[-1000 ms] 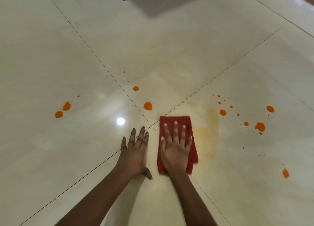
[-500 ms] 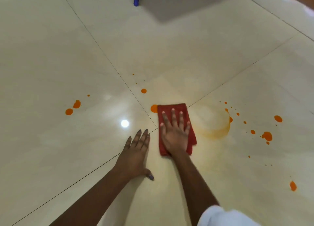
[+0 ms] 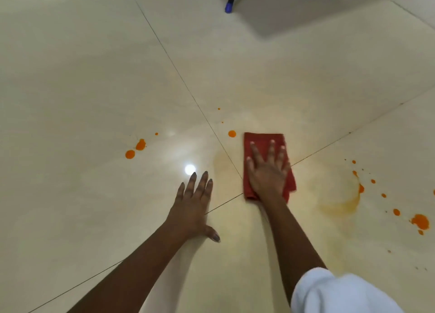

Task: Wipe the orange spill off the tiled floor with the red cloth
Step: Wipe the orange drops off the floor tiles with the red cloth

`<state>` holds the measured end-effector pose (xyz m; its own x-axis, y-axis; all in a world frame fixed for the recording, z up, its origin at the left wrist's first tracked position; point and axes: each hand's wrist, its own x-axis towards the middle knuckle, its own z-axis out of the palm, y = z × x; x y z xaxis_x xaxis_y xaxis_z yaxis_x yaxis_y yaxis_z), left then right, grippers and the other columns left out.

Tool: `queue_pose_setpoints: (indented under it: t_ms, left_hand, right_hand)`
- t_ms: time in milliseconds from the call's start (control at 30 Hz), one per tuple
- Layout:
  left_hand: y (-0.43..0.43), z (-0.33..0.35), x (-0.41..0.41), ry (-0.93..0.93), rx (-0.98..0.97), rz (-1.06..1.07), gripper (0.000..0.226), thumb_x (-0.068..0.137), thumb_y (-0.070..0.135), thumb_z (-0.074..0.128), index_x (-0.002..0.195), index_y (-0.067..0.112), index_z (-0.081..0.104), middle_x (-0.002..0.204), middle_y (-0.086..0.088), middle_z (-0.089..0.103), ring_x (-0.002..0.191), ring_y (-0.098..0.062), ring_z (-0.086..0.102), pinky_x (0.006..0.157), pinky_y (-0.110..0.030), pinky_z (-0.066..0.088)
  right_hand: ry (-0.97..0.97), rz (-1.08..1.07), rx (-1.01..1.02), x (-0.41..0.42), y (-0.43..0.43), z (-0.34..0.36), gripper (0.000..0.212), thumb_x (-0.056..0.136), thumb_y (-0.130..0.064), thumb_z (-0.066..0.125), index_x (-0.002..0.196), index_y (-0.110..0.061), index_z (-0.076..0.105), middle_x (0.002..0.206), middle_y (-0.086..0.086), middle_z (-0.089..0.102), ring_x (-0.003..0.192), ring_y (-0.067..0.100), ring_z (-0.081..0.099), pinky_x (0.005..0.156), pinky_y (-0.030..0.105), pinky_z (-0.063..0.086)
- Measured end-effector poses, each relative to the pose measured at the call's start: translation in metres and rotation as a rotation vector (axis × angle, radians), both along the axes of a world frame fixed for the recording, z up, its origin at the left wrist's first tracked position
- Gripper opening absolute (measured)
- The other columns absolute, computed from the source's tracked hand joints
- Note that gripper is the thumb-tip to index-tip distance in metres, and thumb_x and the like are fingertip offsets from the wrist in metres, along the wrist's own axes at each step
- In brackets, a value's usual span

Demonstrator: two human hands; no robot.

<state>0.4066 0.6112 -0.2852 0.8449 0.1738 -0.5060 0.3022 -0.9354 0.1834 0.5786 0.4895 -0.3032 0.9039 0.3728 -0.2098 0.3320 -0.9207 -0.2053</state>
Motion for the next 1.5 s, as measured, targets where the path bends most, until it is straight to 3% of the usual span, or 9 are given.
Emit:
queue_pose_setpoints:
  t_ms: [100, 300, 500, 700, 900, 1033, 1133, 1333, 1500]
  left_hand:
    - [-0.006, 0.001, 0.003, 0.021, 0.005, 0.021, 0.141, 0.056, 0.072, 0.069, 0.146, 0.01, -0.02, 0.137, -0.002, -0.044, 0.132, -0.027, -0.039, 0.112, -0.048, -0.014]
    - [-0.001, 0.0, 0.002, 0.01, -0.013, 0.022, 0.14, 0.057, 0.072, 0.068, 0.146, 0.01, -0.022, 0.142, 0.001, -0.041, 0.136, -0.027, -0.036, 0.113, -0.046, -0.015]
    - [-0.003, 0.001, 0.004, 0.026, -0.03, 0.037, 0.141, 0.058, 0.069, 0.07, 0.145, 0.01, -0.023, 0.144, -0.001, -0.041, 0.13, -0.026, -0.041, 0.111, -0.048, -0.018]
    - [0.002, 0.004, -0.001, -0.025, -0.045, 0.002, 0.135, 0.061, 0.071, 0.067, 0.147, 0.011, -0.019, 0.151, 0.001, -0.034, 0.133, -0.023, -0.038, 0.112, -0.043, -0.017]
    - [0.056, 0.011, -0.04, 0.008, 0.032, 0.139, 0.13, 0.062, 0.075, 0.063, 0.148, 0.017, -0.016, 0.141, 0.0, -0.042, 0.137, -0.027, -0.034, 0.116, -0.047, -0.01]
    - [0.061, 0.007, -0.044, 0.022, -0.012, 0.147, 0.132, 0.061, 0.072, 0.066, 0.147, 0.02, -0.019, 0.139, 0.001, -0.044, 0.134, -0.033, -0.036, 0.113, -0.049, -0.012]
    - [0.063, 0.003, -0.045, 0.004, -0.031, 0.147, 0.132, 0.06, 0.074, 0.065, 0.146, 0.022, -0.021, 0.141, 0.002, -0.044, 0.131, -0.029, -0.041, 0.113, -0.049, -0.013]
    - [0.062, 0.001, -0.041, 0.002, -0.039, 0.174, 0.132, 0.059, 0.068, 0.07, 0.148, 0.023, -0.017, 0.14, 0.006, -0.042, 0.134, -0.033, -0.037, 0.112, -0.049, -0.014]
    - [0.067, 0.003, -0.047, -0.028, -0.043, 0.144, 0.125, 0.065, 0.068, 0.066, 0.149, 0.022, -0.014, 0.139, 0.004, -0.041, 0.135, -0.028, -0.036, 0.114, -0.048, -0.011]
  right_hand:
    - [-0.055, -0.129, -0.008, -0.051, -0.015, 0.0, 0.052, 0.094, -0.051, 0.019, 0.145, -0.045, 0.007, 0.158, 0.007, -0.003, 0.144, 0.032, -0.007, 0.113, 0.055, 0.004]
    - [-0.018, 0.279, 0.028, -0.014, 0.074, 0.0, 0.05, 0.096, -0.051, 0.023, 0.143, -0.05, 0.008, 0.158, 0.003, -0.004, 0.144, 0.029, -0.01, 0.113, 0.052, 0.0]
    - [-0.013, -0.207, 0.015, 0.0, 0.02, 0.006, 0.052, 0.097, -0.046, 0.025, 0.146, -0.043, 0.009, 0.158, 0.004, -0.004, 0.144, 0.029, -0.008, 0.114, 0.053, 0.003]
    - [0.003, 0.233, 0.023, -0.01, 0.09, 0.005, 0.05, 0.097, -0.047, 0.023, 0.144, -0.048, 0.007, 0.158, 0.002, -0.005, 0.144, 0.028, -0.01, 0.113, 0.052, -0.001]
    - [0.018, -0.14, 0.038, -0.02, 0.054, 0.005, 0.052, 0.097, -0.044, 0.023, 0.147, -0.041, 0.008, 0.158, 0.005, -0.004, 0.144, 0.029, -0.009, 0.114, 0.054, 0.001]
    - [-0.039, 0.236, 0.046, -0.089, 0.093, 0.003, 0.053, 0.094, -0.048, 0.019, 0.145, -0.043, 0.008, 0.158, 0.005, -0.003, 0.144, 0.03, -0.009, 0.113, 0.052, 0.0]
    - [-0.014, 0.395, 0.035, -0.03, 0.134, 0.004, 0.05, 0.096, -0.048, 0.023, 0.144, -0.046, 0.011, 0.158, 0.001, -0.001, 0.144, 0.028, -0.007, 0.114, 0.051, 0.001]
    - [-0.021, -0.062, 0.043, -0.03, 0.084, 0.003, 0.052, 0.097, -0.045, 0.026, 0.146, -0.042, 0.008, 0.158, 0.003, -0.003, 0.144, 0.028, -0.008, 0.114, 0.053, 0.002]
    - [-0.003, 0.349, 0.011, -0.066, 0.128, 0.006, 0.051, 0.097, -0.048, 0.021, 0.145, -0.046, 0.002, 0.158, 0.001, -0.007, 0.143, 0.027, -0.012, 0.113, 0.052, 0.0]
